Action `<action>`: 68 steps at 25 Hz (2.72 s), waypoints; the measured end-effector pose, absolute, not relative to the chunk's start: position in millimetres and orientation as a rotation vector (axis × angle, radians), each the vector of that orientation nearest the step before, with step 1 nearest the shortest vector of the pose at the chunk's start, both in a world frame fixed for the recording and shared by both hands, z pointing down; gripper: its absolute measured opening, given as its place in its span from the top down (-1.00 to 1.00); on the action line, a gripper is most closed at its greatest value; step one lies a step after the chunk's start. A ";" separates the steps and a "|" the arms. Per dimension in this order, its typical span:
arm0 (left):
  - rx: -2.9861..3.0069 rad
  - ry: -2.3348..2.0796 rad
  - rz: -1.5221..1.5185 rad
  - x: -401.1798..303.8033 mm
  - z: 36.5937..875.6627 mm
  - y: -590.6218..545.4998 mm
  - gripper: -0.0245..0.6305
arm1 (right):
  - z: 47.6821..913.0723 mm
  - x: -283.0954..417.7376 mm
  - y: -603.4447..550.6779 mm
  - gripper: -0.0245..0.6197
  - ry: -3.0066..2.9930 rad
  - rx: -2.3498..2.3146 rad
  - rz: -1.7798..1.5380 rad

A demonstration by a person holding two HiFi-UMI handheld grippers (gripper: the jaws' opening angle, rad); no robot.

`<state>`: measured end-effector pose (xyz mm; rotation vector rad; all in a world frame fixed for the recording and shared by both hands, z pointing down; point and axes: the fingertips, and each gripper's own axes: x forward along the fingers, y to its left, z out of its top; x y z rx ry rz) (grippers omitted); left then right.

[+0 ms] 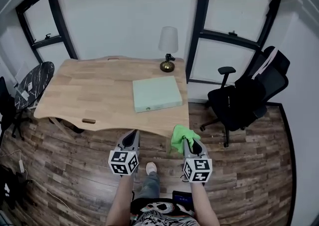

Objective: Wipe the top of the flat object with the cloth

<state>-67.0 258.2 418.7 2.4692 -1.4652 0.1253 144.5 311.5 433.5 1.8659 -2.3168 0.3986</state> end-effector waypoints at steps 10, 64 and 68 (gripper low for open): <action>2.434 -1.385 0.192 -79.0 446.7 36.2 0.90 | 462.2 144.5 97.9 0.69 -2.211 1.844 0.426; 1.996 -1.256 0.316 -113.5 605.0 -116.1 0.41 | 576.8 172.0 -171.5 0.70 -2.029 1.617 0.517; 1.942 -1.208 0.246 -110.2 606.8 -116.8 0.52 | 588.8 167.2 -175.0 0.70 -2.026 1.563 0.537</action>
